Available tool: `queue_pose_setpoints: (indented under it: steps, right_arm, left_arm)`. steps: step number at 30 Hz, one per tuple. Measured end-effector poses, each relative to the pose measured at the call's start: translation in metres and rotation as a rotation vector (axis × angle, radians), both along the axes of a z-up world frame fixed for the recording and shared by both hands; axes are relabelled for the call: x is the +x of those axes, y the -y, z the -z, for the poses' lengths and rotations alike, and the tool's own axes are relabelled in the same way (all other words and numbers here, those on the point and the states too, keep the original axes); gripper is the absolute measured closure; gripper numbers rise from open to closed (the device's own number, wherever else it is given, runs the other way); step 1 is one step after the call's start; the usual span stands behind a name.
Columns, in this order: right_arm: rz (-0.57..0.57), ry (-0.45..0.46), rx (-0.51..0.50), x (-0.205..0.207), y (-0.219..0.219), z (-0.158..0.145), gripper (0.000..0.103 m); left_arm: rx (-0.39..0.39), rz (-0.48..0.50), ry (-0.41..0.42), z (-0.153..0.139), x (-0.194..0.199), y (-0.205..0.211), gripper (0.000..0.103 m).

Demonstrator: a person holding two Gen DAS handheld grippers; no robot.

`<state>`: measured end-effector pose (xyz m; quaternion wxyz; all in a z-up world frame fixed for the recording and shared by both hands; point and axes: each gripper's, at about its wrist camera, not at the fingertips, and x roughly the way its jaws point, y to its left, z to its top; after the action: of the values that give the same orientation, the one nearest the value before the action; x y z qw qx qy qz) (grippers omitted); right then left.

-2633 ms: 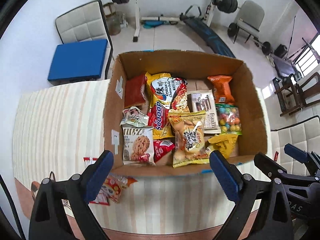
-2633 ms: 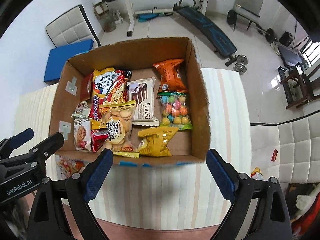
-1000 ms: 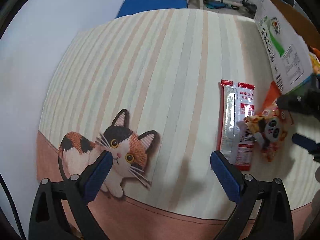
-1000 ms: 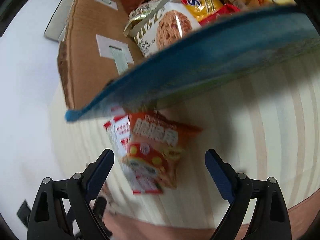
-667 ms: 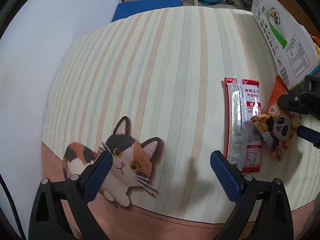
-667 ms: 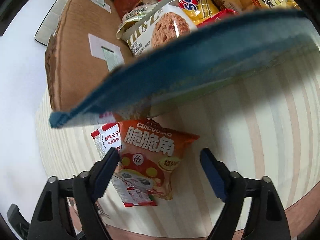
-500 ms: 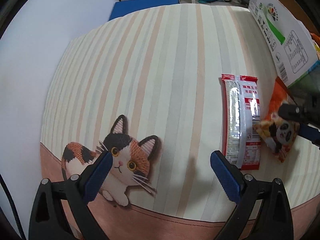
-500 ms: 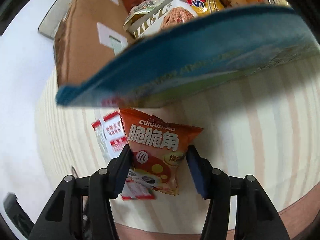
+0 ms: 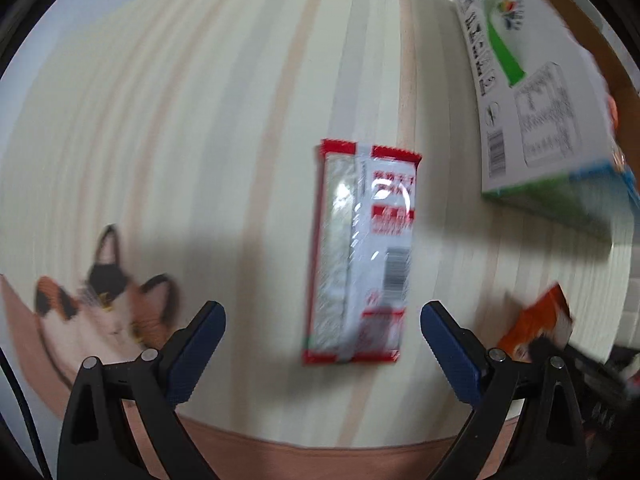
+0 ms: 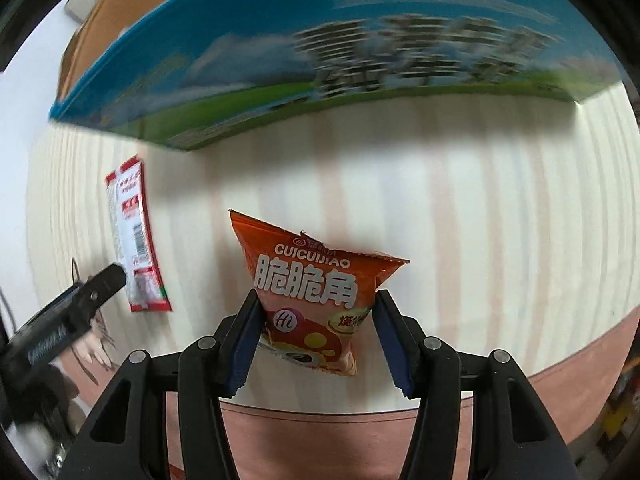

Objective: Organize snacks
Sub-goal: 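Grasp the red spicy strip pack with the left tool while the right tool grasps the orange CUICUIJIAO bag, then lift both packets, carry them into the box and open both tools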

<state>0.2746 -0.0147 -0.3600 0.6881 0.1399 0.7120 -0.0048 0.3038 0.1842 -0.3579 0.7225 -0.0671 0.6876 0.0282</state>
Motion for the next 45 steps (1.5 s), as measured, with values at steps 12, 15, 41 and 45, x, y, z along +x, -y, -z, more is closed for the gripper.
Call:
queue_pose_setpoints:
  steps: [12,15,41,45]
  right_arm:
    - [0.037,-0.075,0.057,0.021,-0.005,0.020,0.035]
    - [0.000,-0.070,0.042,0.018,-0.009,0.020,0.038]
    - [-0.127,-0.225,-0.036,-0.050,0.033,0.039,0.035]
    - [-0.089,-0.234,-0.004,-0.051,0.030,0.049,0.034]
  left_arm:
    - [0.021,0.056,-0.040,0.014,0.020,0.013,0.044]
    - [0.005,0.058,-0.055,0.014,0.005,0.019,0.050]
    - [0.063,0.193,-0.151,0.036,-0.105,0.120,0.047]
    - [0.051,0.192,-0.163,0.038,-0.090,0.112,0.047]
